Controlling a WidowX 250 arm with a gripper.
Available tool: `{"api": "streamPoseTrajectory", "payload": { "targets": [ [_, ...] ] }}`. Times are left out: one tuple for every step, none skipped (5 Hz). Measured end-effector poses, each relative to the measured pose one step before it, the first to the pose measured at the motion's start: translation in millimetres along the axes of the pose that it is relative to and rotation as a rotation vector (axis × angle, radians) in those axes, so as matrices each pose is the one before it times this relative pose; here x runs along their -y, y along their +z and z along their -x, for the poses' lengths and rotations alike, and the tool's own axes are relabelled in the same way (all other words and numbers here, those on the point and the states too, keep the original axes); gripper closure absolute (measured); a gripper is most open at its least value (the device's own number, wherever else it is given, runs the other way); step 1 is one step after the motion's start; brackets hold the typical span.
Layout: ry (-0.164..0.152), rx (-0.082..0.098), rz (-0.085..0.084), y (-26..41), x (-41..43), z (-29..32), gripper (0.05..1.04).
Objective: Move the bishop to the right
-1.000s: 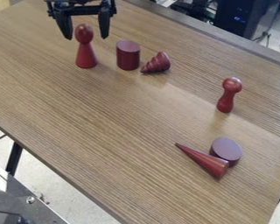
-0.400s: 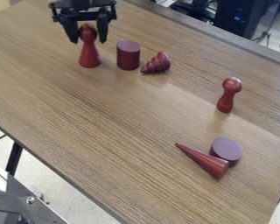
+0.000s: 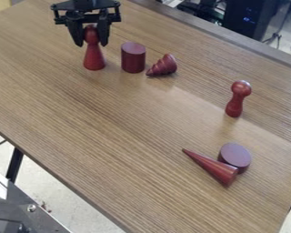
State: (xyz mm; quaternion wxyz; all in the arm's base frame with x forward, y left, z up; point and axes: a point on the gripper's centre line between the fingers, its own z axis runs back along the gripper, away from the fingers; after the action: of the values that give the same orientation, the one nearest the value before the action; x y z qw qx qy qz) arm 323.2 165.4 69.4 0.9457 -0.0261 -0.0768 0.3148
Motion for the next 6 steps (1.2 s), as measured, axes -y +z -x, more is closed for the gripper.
{"api": "streamPoseTrajectory", "payload": {
  "targets": [
    [-0.0293, 0.0039, -0.025, 2.91, 1.78, 7.92, 0.503],
    [-0.0846, 0.0435, -0.0361, 26.35, 15.28, 14.16, 0.503],
    [-0.0501, -0.003, -0.0169, 11.14, 14.08, 11.57, 0.503],
    [-0.0326, -0.0099, 0.0216, 0.83, 14.98, 7.74, 0.503],
    [-0.0541, -0.0087, 0.0313, -5.32, 17.93, 6.81, 0.503],
    [-0.0998, 0.0078, 0.0182, -0.41, 23.83, 2.52, 0.503]
  ]
}}
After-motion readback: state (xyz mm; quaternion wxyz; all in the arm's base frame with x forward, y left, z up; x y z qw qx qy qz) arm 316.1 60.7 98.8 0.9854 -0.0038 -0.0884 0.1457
